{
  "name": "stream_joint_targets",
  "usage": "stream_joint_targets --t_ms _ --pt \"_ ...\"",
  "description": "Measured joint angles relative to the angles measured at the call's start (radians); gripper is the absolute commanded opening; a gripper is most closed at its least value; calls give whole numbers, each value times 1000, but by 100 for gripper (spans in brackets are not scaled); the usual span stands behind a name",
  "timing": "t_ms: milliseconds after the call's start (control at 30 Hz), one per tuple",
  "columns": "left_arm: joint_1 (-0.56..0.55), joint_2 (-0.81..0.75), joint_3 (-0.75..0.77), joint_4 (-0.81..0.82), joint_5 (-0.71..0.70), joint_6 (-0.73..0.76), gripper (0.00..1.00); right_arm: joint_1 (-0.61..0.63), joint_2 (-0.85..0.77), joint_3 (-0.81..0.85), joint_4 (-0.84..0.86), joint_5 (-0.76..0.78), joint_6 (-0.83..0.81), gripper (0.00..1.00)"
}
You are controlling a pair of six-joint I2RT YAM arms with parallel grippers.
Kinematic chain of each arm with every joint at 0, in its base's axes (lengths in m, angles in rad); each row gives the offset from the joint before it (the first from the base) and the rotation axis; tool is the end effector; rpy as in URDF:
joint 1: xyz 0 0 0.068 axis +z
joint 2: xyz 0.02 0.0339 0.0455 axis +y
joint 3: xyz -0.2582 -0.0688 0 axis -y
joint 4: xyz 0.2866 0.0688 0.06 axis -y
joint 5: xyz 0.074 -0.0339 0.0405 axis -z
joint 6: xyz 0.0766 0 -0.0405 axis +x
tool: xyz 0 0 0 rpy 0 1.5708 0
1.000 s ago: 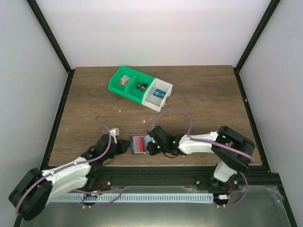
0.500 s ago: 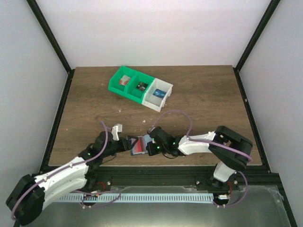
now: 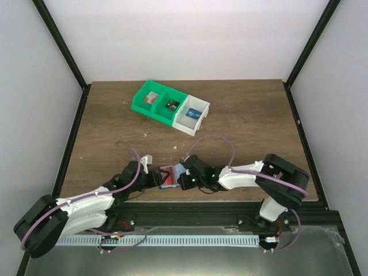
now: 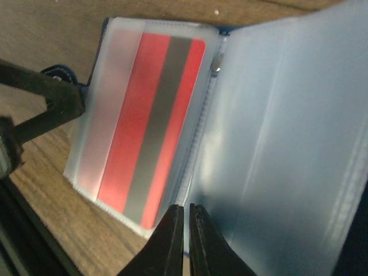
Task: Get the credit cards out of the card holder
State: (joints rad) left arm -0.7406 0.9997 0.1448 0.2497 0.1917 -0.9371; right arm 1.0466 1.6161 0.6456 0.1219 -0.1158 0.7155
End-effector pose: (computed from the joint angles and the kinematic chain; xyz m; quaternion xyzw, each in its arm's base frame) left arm 0.1647 -0.1703 0.0690 -0.0423 0.8817 -0.4004 0.2458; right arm 0.1637 0.3008 0.0562 -0.1741 0.9178 0.3065 0.1827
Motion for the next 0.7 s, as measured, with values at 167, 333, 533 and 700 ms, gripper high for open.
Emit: stream_joint_targets --t_ms 167,333,533,700 --pt "0 5 -1 30 -6 -3 66 0 -34 -9 2 -39 1 12" --pt "0 16 -2 50 -7 -5 66 0 -30 -2 11 -65 2 13" --pt "0 18 -3 50 -11 -5 68 0 34 32 13 -65 6 6" --pt "0 14 -3 31 -26 -6 69 1 56 48 21 -59 19 2"
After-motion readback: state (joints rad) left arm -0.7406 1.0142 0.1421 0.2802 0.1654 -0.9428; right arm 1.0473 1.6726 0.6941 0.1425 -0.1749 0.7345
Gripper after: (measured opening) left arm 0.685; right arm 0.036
